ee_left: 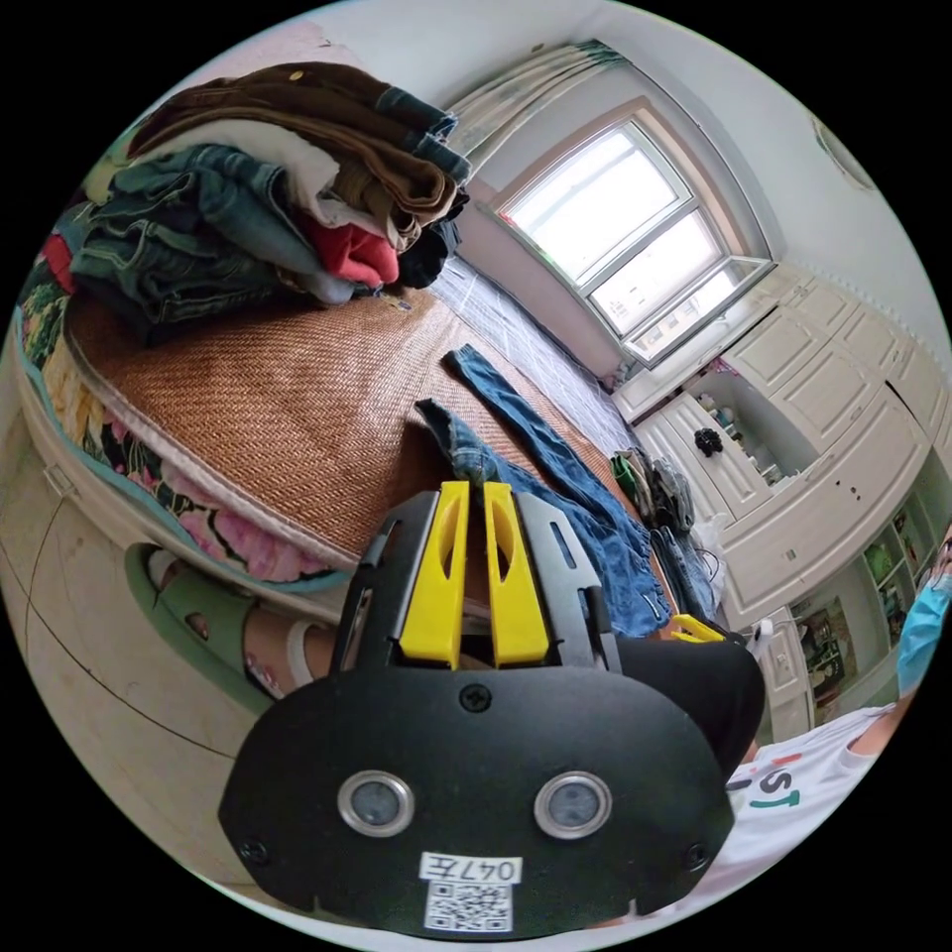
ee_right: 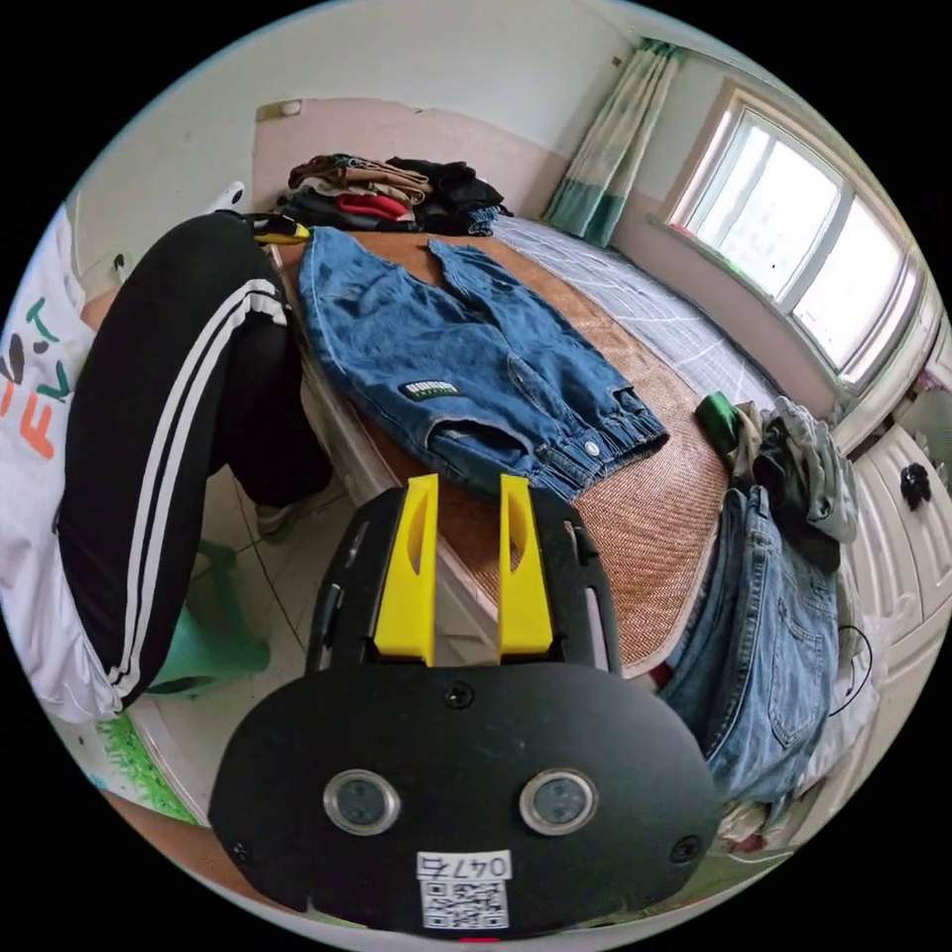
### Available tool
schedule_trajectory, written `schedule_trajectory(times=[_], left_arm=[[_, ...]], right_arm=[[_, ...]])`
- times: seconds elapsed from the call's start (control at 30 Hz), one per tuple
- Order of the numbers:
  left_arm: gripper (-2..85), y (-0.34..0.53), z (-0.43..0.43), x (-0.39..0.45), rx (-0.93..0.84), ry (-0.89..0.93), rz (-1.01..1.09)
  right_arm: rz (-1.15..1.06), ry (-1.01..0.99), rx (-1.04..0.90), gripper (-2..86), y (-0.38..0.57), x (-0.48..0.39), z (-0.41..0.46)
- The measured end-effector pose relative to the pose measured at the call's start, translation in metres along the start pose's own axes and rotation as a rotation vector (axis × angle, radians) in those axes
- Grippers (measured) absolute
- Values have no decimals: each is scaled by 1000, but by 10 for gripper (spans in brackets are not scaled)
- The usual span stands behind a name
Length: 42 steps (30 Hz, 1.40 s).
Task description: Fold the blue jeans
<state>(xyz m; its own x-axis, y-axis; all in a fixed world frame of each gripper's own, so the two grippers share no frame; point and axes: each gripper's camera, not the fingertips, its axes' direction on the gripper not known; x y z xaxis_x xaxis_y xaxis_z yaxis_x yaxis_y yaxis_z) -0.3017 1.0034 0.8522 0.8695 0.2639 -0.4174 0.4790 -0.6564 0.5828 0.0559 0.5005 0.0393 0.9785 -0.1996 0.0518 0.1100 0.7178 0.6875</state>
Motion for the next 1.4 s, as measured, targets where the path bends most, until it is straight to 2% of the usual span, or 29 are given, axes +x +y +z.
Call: schedule_trajectory(times=[0.13,0.3,0.4,0.47,0.63,0.8,0.97,1.1,1.23,1.3,1.37,1.4], left_arm=[[0,4,17,3,7,-4,23],[-1,13,33,7,36,1,48],[-2,16,31,7,104,20,36],[-4,12,21,17,180,17,33],[-7,-28,55,57,201,-80,98],[-8,-102,187,84,120,-151,146],[-9,-186,394,109,-26,-267,193],[-8,-217,540,104,-146,-347,194],[2,-217,686,63,-249,-423,116],[52,-212,730,43,-283,-439,82],[187,-207,767,22,-354,-433,57],[201,-205,770,17,-359,-422,52]], right_arm=[[-139,103,-121,58,-18,-9,23],[-266,208,-203,9,-25,-13,35],[-230,125,-180,2,-32,2,12],[-186,-16,-122,1,-33,22,-18],[-84,-207,7,0,-28,72,-56],[66,-234,58,-1,-25,135,-47],[231,-172,29,-1,-21,212,-3],[339,-165,-9,-1,-11,261,34],[457,-182,-57,-1,6,305,82],[499,-174,-85,0,14,319,102],[590,-149,-109,6,32,334,121],[614,-143,-95,10,37,337,122]])
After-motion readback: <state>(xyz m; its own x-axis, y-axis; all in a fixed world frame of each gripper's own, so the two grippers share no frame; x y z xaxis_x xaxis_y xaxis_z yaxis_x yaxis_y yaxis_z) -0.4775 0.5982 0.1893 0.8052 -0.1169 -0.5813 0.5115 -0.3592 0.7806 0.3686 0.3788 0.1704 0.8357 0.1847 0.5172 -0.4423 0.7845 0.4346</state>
